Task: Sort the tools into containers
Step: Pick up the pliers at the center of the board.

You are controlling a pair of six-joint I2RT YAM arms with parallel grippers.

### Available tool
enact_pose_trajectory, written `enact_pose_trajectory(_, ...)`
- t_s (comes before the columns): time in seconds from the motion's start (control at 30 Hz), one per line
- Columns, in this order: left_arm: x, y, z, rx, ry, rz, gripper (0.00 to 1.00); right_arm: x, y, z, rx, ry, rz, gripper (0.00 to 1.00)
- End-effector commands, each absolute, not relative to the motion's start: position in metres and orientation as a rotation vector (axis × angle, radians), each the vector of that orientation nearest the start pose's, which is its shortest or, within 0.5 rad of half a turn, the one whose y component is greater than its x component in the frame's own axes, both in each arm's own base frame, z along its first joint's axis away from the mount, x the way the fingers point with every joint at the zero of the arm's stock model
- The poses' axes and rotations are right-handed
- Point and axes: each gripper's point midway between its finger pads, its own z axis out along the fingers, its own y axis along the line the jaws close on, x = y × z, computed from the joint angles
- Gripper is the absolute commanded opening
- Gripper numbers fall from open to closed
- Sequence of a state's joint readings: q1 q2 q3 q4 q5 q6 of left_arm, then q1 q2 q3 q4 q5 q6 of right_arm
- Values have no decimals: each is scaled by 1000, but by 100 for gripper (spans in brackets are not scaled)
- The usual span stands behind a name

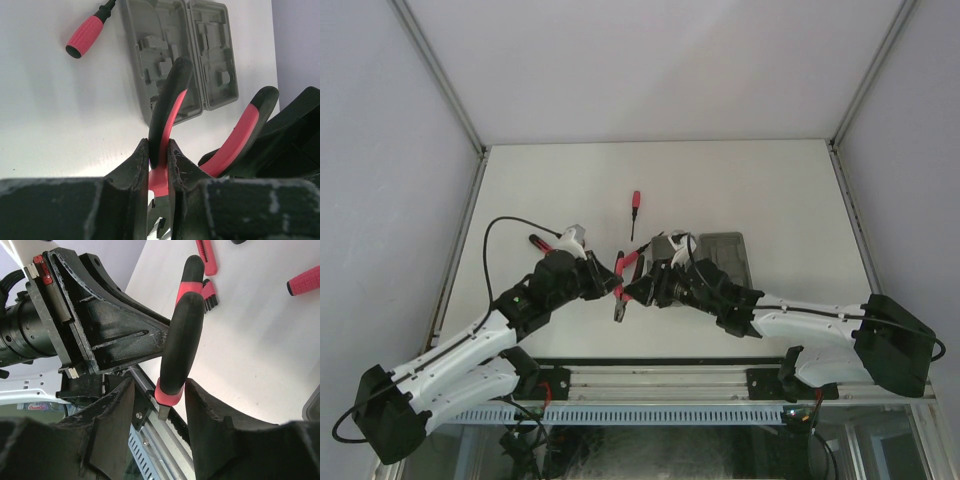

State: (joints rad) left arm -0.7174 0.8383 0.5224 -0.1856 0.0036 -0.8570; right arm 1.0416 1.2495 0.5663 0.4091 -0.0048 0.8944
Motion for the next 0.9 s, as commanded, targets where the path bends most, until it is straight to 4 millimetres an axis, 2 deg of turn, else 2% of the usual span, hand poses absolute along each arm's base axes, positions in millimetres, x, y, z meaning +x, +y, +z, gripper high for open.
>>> enact_pose_trajectory(0.0,216,-235,198,-153,2079,-1043,0,179,370,192,-184,1977,1344,43)
enact_pose_trajectory(0.23,210,-238,204,-101,2062,-1077,0,182,369,191,-209,1967,1331,25)
enact_pose_trajectory(0.37,206,-239,208,-72,2048,-1095,7,186,365,192,-206,1962,1314,12)
enact_pose_trajectory(0.47,205,-239,209,-54,2043,-1100,10,190,363,194,-194,1953,1306,7)
enact_pose_trajectory(0.6,203,-240,210,-42,2042,-1107,10,193,361,196,-181,1946,1298,8)
enact_pose_trajectory(0.7,203,-240,211,-43,2040,-1110,7,198,358,194,-156,1950,1278,18)
enact_pose_trajectory(0.87,203,-240,211,-50,2042,-1109,3,204,356,195,-138,1943,1274,29)
